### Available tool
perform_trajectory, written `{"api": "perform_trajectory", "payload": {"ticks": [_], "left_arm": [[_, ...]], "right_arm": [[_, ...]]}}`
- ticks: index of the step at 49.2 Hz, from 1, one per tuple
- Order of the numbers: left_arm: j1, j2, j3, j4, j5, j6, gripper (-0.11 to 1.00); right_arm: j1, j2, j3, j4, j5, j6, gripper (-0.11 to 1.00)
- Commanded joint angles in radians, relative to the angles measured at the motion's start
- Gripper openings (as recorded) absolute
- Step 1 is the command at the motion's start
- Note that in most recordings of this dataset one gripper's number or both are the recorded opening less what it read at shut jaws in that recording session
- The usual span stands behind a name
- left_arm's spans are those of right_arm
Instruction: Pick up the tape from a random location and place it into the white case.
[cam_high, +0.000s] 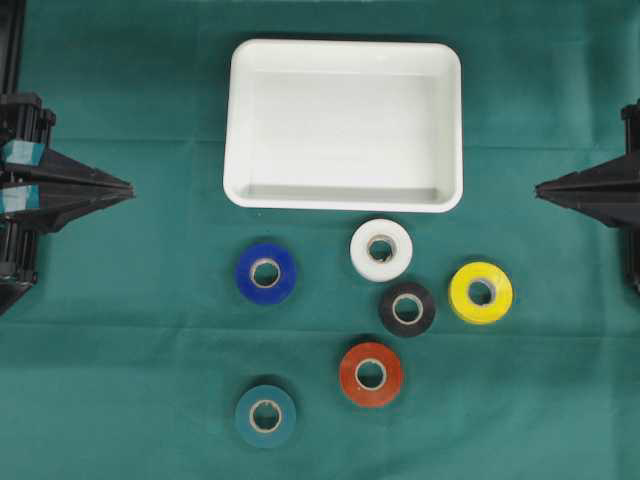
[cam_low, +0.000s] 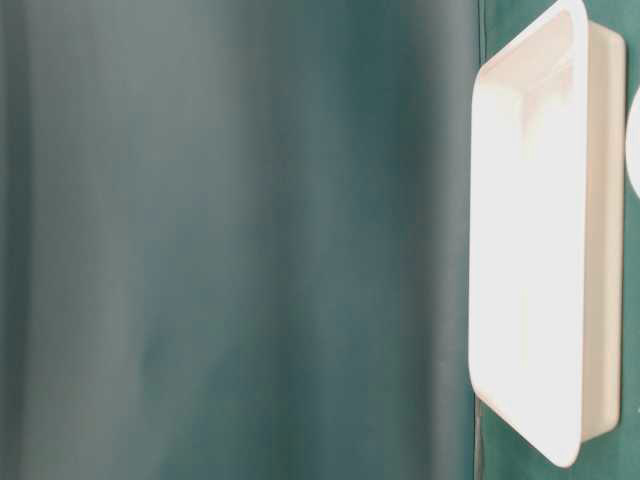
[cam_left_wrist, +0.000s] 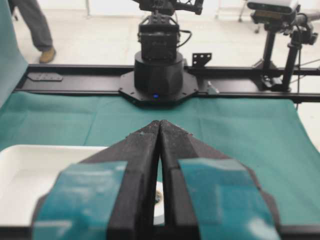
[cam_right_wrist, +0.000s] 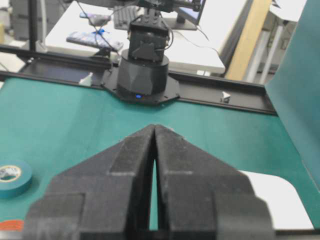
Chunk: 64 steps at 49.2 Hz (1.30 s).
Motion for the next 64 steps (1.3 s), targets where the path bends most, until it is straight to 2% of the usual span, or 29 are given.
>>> {"api": "perform_trajectory", "payload": {"ticks": [1, 31, 36, 38, 41, 48, 52, 55, 64], "left_arm": [[-0.009, 0.012, -0.025, -0.003, 0.014, -0.003, 0.01], [-0.009, 0.014, -0.032, -0.003, 0.052, -0.005, 0.01], [-0.011, 0.014, -0.032, -0.003, 0.052, -0.003, 0.11], [-0.009, 0.012, -0.032, -0.003, 0.051, -0.005, 0.19], [-0.011, 0.014, -0.032, -0.003, 0.048, -0.005, 0.35], [-0.011, 0.012, -0.034, -0.003, 0.044, -0.002, 0.78], [-0.011, 0.012, -0.034, -0.003, 0.048, -0.002, 0.95], [-0.009, 0.014, -0.034, -0.003, 0.048, -0.002, 1.00], [-0.011, 0.014, -0.037, -0.003, 0.051, -0.003, 1.00]], "right_arm": [[-0.002, 0.017, -0.021, 0.005, -0.003, 0.009, 0.00], [0.000, -0.006, -0.051, 0.005, 0.106, 0.012, 0.00], [0.000, -0.009, -0.052, 0.005, 0.104, 0.012, 0.01], [0.000, -0.009, -0.052, 0.006, 0.104, 0.014, 0.06], [-0.002, -0.011, -0.052, 0.006, 0.104, 0.015, 0.19], [-0.003, -0.008, -0.054, 0.008, 0.107, 0.018, 0.63], [-0.006, -0.006, -0.054, 0.008, 0.109, 0.018, 0.83], [-0.008, -0.006, -0.057, 0.008, 0.109, 0.018, 0.91], [-0.011, -0.006, -0.058, 0.008, 0.118, 0.018, 0.91]]}}
